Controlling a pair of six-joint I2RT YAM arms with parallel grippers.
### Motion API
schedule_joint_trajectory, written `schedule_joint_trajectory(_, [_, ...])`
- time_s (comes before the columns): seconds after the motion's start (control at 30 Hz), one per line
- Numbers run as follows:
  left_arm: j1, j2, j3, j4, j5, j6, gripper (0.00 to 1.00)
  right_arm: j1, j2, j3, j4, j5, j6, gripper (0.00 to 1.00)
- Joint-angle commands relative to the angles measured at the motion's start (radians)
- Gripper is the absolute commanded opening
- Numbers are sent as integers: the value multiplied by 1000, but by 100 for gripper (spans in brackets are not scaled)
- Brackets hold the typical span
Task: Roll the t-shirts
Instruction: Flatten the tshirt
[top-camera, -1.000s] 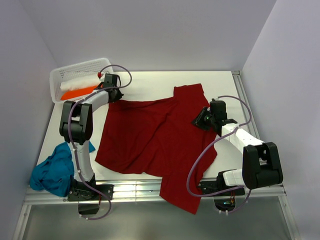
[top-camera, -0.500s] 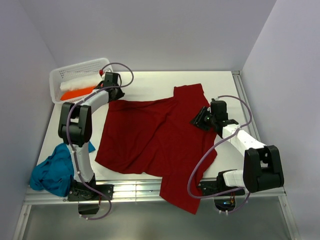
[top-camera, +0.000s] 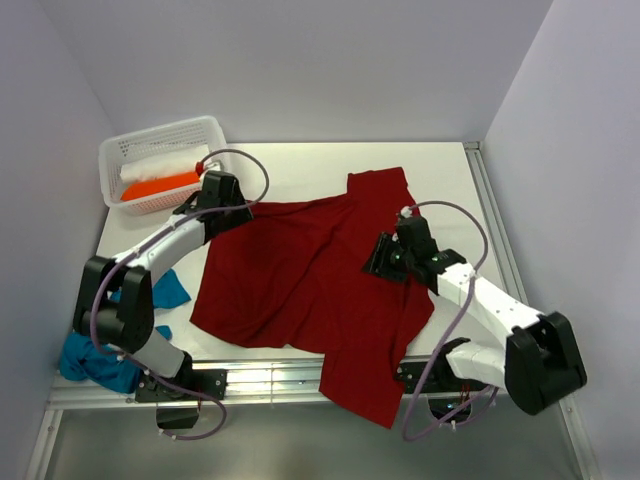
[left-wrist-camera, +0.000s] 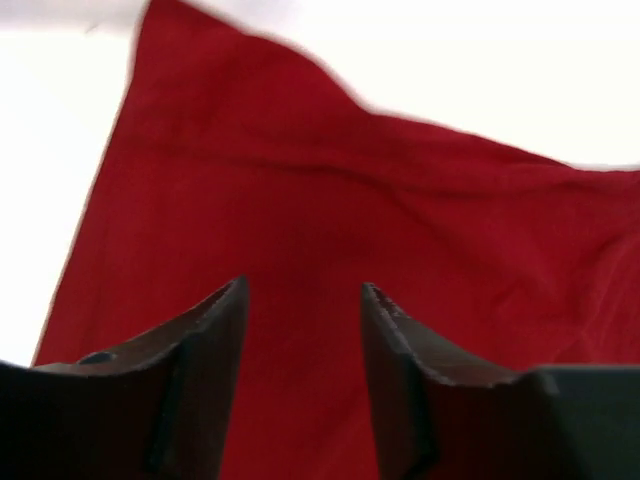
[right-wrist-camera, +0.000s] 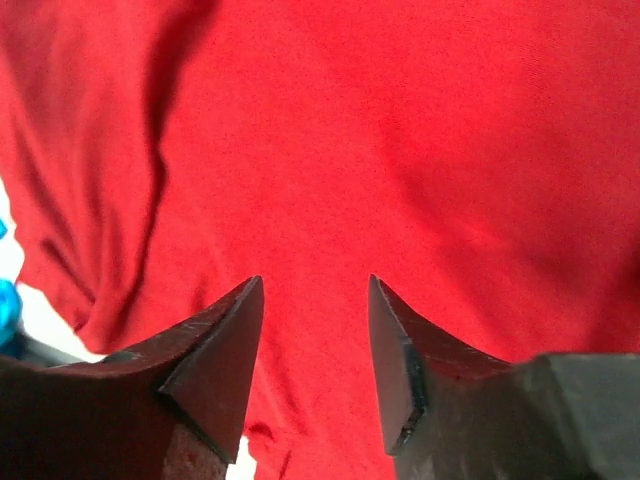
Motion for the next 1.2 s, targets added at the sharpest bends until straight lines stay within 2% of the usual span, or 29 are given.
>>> schedule_joint_trajectory(0.0, [5, -99, -66, -19, -28, -7, 59, 4, -104, -13, -138, 195, 47, 54])
schedule_joint_trajectory(0.03, [5, -115, -99, -16, -28, -9, 65, 1, -115, -3, -200, 248, 69, 55])
schedule_joint_trajectory(0.07, [5, -136, -113, -16, -33, -9, 67, 2, -124, 4, -240, 289, 95, 55])
schedule_joint_trajectory(0.23, [6, -141, -132, -28, -27, -12, 69, 2, -208, 12, -429, 394, 231, 55])
schedule_joint_trajectory(0.37, [6, -139, -132, -13, 4, -15, 69, 2, -274, 11, -570, 453, 331, 71])
schedule_joint_trajectory(0.5, [6, -132, -118, -16, 27, -13, 70, 2, -352, -6, -642, 423, 365, 76])
schedule_joint_trajectory(0.67, [6, -109, -74, -29, 44, -2, 70, 10, -406, -39, -719, 369, 406, 77])
schedule_joint_trajectory(0.97, [8, -44, -5, -25, 64, -16, 70, 119, -431, -178, -689, 288, 521, 77])
schedule_joint_trajectory(1.1, [9, 3, 35, -19, 74, -21, 70, 151, -405, -238, -566, 245, 547, 77])
schedule_joint_trajectory(1.17, [9, 20, 57, -17, 74, -21, 70, 165, -368, -250, -522, 240, 557, 71])
